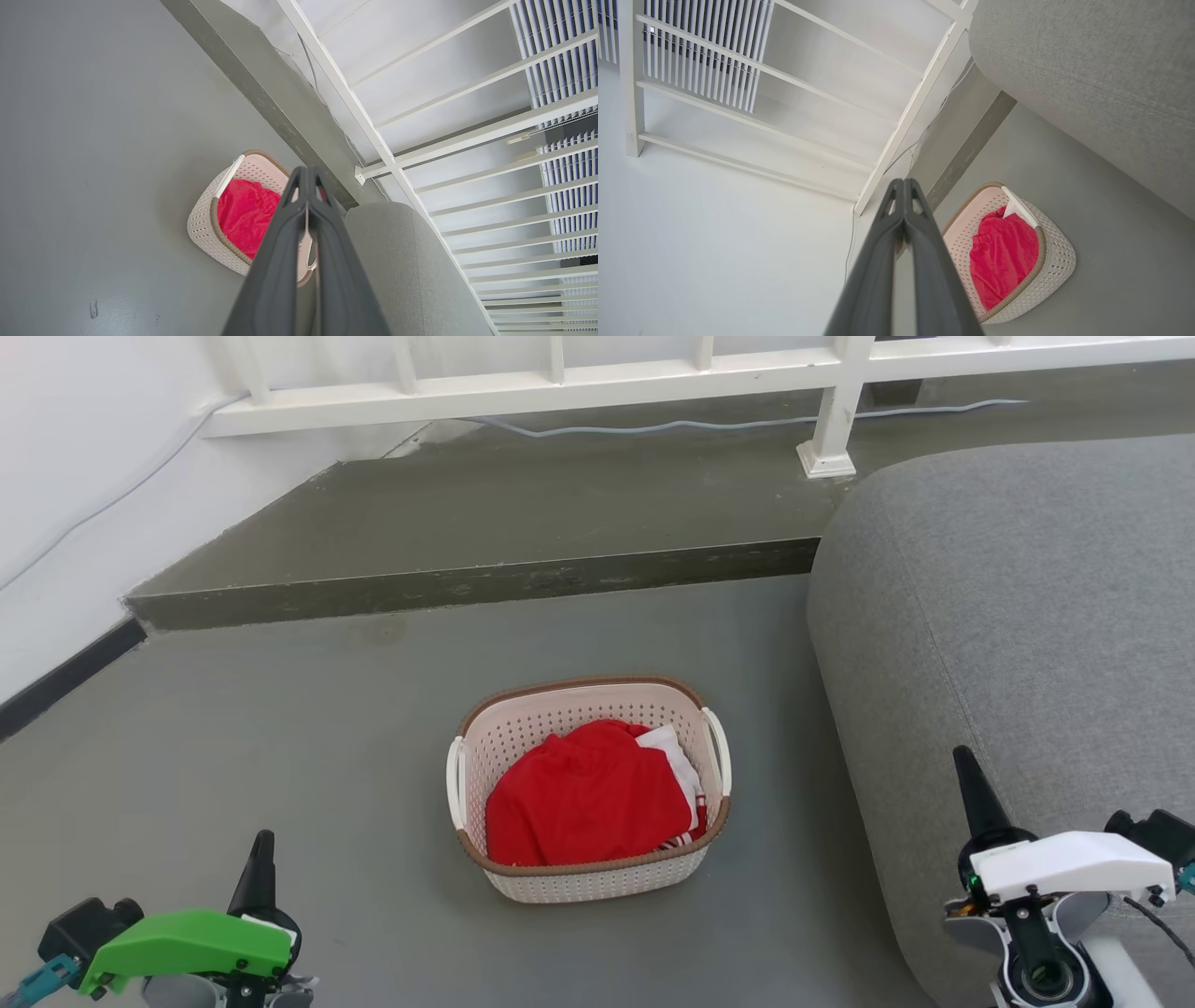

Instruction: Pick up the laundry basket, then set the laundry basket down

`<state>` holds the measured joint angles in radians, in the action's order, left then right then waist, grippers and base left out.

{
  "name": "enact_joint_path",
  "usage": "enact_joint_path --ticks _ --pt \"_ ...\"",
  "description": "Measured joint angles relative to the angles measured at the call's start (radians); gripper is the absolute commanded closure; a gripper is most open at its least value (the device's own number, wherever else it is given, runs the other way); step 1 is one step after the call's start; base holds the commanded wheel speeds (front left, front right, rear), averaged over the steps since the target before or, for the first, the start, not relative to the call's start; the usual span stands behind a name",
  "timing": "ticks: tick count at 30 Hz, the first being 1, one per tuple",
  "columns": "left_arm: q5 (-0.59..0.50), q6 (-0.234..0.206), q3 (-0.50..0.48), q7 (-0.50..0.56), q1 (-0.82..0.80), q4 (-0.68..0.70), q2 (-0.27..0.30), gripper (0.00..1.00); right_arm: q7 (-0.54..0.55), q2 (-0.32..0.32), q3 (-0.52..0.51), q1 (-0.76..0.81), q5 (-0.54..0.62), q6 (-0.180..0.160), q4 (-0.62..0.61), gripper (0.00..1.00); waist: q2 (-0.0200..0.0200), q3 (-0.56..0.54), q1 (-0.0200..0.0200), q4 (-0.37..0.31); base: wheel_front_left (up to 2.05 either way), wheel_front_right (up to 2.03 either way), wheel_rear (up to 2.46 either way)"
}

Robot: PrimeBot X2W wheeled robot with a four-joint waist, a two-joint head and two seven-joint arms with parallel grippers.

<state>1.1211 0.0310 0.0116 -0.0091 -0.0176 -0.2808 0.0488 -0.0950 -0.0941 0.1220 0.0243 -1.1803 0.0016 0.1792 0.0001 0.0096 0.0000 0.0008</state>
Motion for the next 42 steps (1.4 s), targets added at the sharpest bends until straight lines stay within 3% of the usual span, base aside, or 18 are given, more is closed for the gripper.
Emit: enact_joint_path --ticks 42 --pt "0.477 0.091 -0.1 0.124 -0.045 0.001 -0.011 1.0 0.096 -0.026 -0.127 -0.058 -0.527 0.103 0.056 1.0 0.0 -0.006 0.0 0.0 0.0 0.0 0.0"
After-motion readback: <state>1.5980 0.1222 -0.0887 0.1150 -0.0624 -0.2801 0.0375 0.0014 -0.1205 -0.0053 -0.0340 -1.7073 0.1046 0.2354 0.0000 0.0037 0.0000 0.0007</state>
